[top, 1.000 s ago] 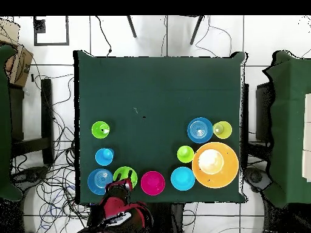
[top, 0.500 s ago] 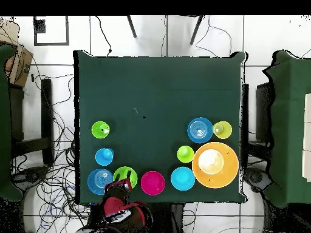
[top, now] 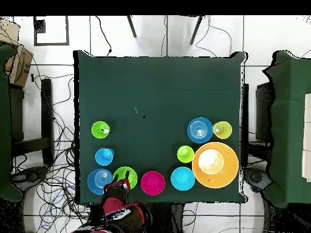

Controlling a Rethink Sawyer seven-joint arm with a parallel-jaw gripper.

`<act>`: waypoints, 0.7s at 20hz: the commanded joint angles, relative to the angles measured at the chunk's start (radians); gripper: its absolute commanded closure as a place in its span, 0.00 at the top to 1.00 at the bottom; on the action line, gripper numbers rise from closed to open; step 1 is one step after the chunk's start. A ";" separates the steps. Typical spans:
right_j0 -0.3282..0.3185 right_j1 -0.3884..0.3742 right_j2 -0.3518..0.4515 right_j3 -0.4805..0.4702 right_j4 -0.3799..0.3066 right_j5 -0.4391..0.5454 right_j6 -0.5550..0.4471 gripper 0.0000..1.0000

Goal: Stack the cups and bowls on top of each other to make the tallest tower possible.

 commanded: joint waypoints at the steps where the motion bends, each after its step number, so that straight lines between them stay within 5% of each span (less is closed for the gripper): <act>1: -0.010 0.036 0.119 -0.098 -0.017 -0.034 0.172 1.00; 14: -0.017 0.072 0.136 -0.119 -0.020 -0.058 0.168 1.00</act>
